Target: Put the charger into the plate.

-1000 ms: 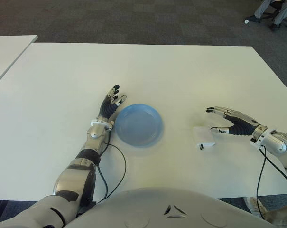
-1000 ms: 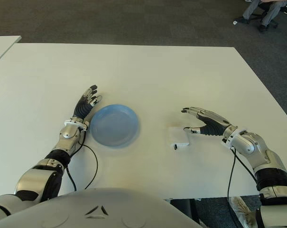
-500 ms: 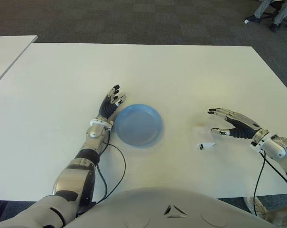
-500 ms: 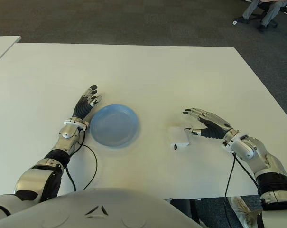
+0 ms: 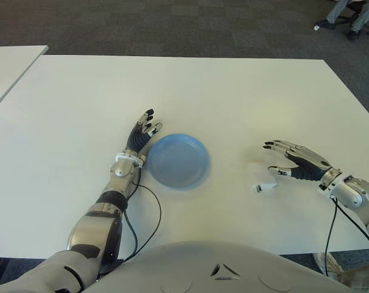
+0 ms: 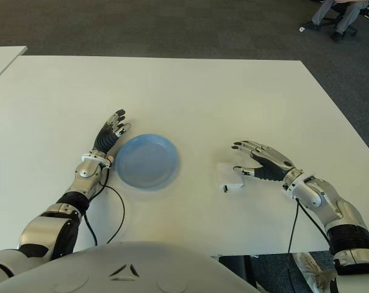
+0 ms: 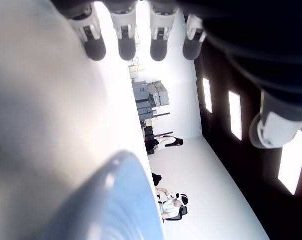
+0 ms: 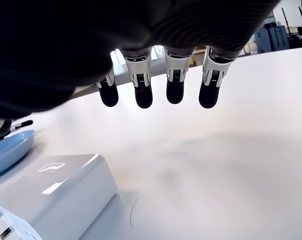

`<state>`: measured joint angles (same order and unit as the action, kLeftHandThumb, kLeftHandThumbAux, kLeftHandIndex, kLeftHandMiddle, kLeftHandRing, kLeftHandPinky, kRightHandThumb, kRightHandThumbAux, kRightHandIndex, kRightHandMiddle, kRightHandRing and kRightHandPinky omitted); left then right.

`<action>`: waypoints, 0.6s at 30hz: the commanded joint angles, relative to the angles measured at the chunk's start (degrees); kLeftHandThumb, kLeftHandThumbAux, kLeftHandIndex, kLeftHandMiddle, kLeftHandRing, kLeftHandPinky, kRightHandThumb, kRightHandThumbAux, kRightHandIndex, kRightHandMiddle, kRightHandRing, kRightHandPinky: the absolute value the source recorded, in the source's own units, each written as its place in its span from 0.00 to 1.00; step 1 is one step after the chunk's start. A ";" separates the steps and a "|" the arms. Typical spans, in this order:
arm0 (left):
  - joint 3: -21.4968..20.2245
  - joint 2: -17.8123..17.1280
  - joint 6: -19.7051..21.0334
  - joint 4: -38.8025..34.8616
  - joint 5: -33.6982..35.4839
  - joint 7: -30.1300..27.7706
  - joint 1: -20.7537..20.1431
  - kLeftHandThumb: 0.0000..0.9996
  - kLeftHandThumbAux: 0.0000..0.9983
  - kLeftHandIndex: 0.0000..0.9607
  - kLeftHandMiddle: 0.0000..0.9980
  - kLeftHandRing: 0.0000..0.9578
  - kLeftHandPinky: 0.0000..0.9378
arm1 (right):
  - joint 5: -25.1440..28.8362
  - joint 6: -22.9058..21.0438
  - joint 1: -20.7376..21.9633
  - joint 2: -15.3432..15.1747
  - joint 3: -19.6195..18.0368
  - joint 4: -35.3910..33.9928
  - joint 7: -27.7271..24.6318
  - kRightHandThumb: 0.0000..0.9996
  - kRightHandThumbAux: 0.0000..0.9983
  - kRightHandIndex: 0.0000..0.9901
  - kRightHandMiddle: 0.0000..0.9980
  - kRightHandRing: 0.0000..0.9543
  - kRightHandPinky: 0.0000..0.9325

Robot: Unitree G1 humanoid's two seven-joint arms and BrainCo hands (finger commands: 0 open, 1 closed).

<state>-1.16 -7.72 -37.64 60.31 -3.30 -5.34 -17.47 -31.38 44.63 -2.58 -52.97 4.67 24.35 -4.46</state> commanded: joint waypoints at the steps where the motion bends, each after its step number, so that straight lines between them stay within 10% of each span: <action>1: 0.72 0.58 4.64 3.68 -0.66 -0.94 4.64 0.00 0.49 0.00 0.04 0.04 0.05 | -1.22 -1.57 -0.73 0.62 0.76 -1.38 -0.42 0.23 0.10 0.00 0.00 0.00 0.00; 18: 1.00 0.63 4.31 2.37 -0.77 -1.04 5.47 0.00 0.48 0.00 0.03 0.03 0.05 | -4.16 -1.80 1.75 2.22 3.83 -0.03 1.36 0.24 0.08 0.00 0.00 0.00 0.00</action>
<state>-1.06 -7.72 -37.63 59.54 -3.34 -5.34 -16.99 -34.60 43.12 -1.50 -51.30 7.76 24.10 -3.31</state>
